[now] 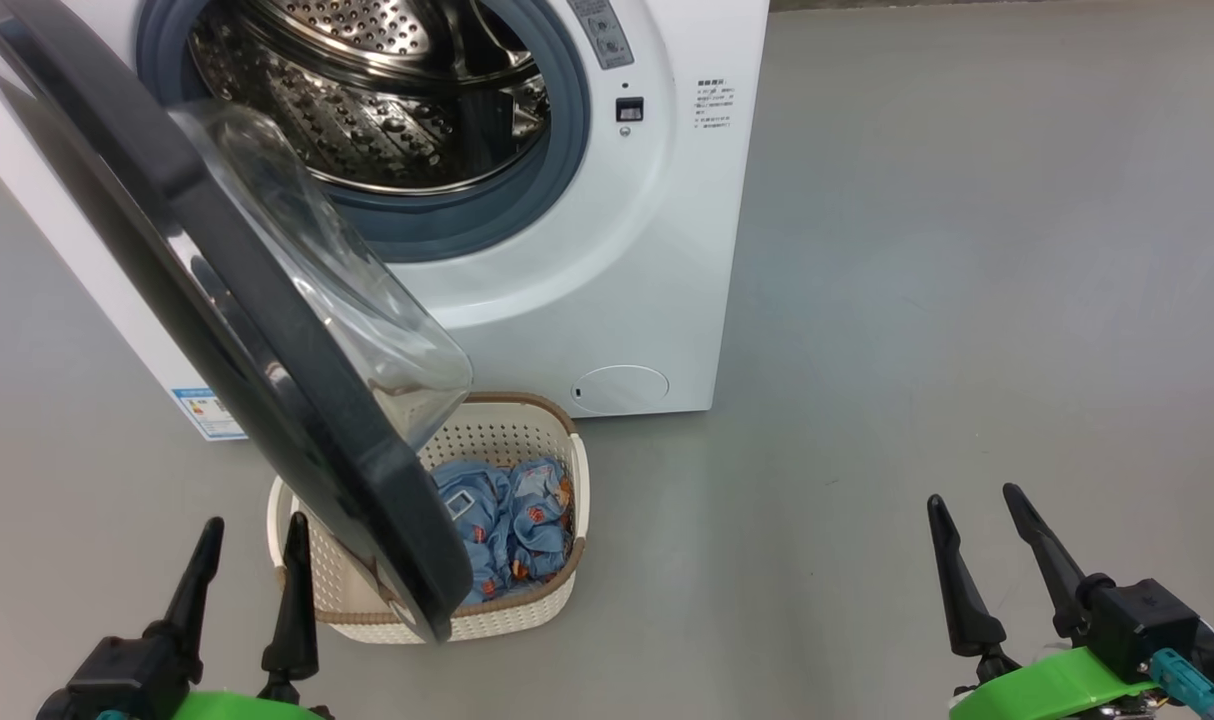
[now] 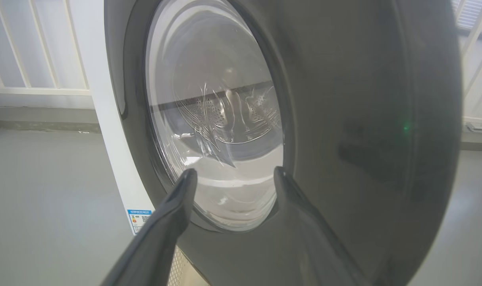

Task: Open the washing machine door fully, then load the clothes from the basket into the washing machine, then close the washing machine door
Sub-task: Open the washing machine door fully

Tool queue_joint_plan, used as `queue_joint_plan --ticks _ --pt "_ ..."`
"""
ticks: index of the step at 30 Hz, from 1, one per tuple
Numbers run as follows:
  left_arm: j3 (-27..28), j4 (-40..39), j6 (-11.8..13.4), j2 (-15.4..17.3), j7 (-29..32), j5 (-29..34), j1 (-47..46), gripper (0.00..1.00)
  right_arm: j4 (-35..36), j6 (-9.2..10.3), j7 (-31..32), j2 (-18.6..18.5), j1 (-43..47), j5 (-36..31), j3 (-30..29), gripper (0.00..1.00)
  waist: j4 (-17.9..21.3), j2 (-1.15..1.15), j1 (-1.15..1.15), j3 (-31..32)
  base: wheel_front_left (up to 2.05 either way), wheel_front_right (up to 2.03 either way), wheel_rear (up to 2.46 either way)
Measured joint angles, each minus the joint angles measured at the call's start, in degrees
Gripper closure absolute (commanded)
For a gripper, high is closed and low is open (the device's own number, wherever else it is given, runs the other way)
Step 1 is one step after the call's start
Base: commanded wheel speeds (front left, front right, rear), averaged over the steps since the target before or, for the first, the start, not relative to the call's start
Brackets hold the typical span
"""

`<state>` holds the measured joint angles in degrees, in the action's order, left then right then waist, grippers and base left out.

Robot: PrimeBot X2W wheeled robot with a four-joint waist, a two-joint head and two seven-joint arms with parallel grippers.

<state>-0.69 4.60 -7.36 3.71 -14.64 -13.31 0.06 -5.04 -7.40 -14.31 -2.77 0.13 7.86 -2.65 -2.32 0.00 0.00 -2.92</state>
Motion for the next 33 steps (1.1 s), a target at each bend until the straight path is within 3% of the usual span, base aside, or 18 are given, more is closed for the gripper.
queue_joint_plan --ticks 9,10,11,12,19,27,30,33 --pt "0.01 0.03 0.0 0.0 0.0 0.0 -0.01 0.0 -0.99 0.0 0.0 0.03 0.0 -0.32 0.1 0.0 -0.08 0.0 0.0 -0.02 0.0 0.0 0.0" --pt "0.02 0.03 0.0 0.0 0.0 0.0 -0.01 0.08 -1.0 0.0 0.0 0.03 0.0 -0.32 0.1 0.0 -0.07 0.0 0.0 -0.01 0.0 0.0 0.0" --pt "-0.02 0.07 0.0 0.0 0.0 -0.01 -0.01 0.68 -1.07 0.0 0.0 0.03 0.0 -0.32 0.12 0.0 -0.06 0.0 0.0 0.0 0.0 0.0 0.0" --pt "-0.11 0.18 0.0 0.0 0.0 -0.02 -0.01 1.0 -1.15 0.0 0.0 0.03 0.0 -0.32 0.14 0.0 -0.05 0.0 0.0 0.01 0.0 0.0 0.0" --pt "0.2 -0.73 0.0 -0.08 0.0 -1.18 -0.12 1.0 -1.6 0.0 0.0 0.04 -0.01 -0.27 0.19 0.0 -0.11 0.0 0.0 -0.12 0.0 0.0 0.0" --pt "6.04 -15.84 0.01 -0.83 -0.03 -1.12 -6.43 1.0 -1.9 0.0 0.0 0.07 -0.04 0.14 0.57 0.0 -0.3 0.0 0.0 -0.61 0.0 0.0 0.0" --pt "4.03 -22.79 0.01 -0.58 -0.08 -1.21 -9.91 1.0 -2.01 0.0 0.0 0.05 -0.05 0.33 0.93 0.0 -0.39 0.0 0.0 -0.69 0.0 0.0 0.0" --pt "-2.29 -29.39 0.01 0.35 -0.2 -2.04 -13.62 1.0 -2.2 0.0 0.0 0.07 -0.06 0.33 1.09 0.0 -0.52 0.0 0.0 -0.65 0.0 0.0 0.0"
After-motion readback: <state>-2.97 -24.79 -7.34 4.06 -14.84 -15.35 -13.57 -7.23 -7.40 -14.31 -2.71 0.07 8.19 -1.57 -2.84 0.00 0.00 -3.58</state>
